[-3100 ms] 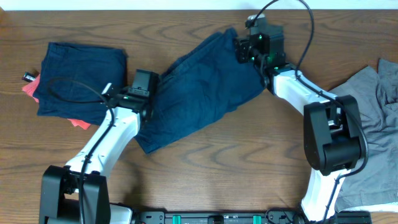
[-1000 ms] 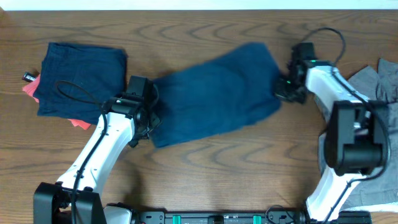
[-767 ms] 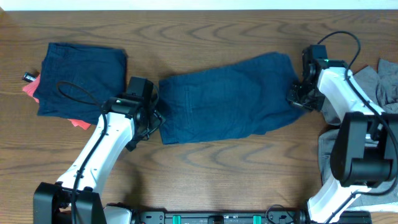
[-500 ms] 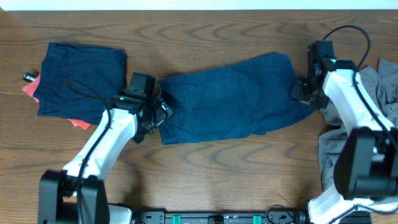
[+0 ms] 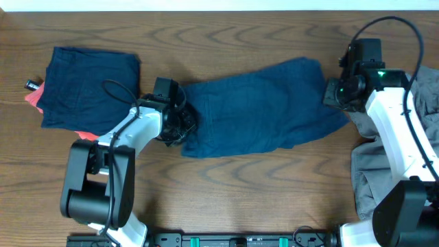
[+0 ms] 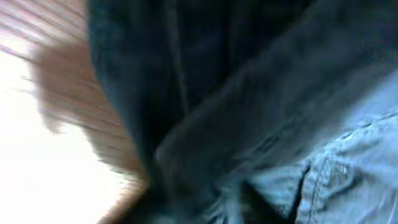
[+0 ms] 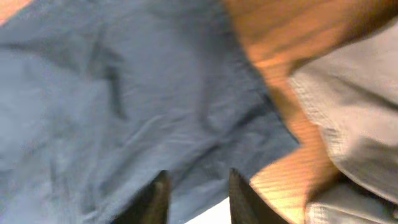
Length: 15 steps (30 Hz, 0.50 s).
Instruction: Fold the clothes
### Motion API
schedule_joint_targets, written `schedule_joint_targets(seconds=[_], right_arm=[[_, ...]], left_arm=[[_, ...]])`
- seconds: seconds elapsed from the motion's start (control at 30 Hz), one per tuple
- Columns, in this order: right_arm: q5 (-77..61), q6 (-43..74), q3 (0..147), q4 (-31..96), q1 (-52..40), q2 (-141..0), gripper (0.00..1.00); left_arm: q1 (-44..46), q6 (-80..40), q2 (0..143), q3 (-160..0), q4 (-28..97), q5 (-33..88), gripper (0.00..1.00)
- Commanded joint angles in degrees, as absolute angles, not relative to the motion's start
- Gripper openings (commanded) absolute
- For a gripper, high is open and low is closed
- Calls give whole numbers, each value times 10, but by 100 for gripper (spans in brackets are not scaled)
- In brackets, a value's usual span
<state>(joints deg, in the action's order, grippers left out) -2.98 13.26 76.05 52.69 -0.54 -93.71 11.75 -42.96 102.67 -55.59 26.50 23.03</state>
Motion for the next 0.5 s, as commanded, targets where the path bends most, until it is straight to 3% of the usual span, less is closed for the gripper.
schedule_joint_targets(seconds=[0.0, 0.07, 0.47], right_arm=[[-123, 67, 760, 519, -21, -945, 14], [-159, 53, 760, 513, -30, -952, 1], [-283, -7, 760, 506, -180, -1088, 1]], left_arm=[[118, -393, 1033, -548, 276, 281, 6], [114, -378, 1020, -550, 290, 280, 6], [70, -345, 818, -591, 412, 279, 6]])
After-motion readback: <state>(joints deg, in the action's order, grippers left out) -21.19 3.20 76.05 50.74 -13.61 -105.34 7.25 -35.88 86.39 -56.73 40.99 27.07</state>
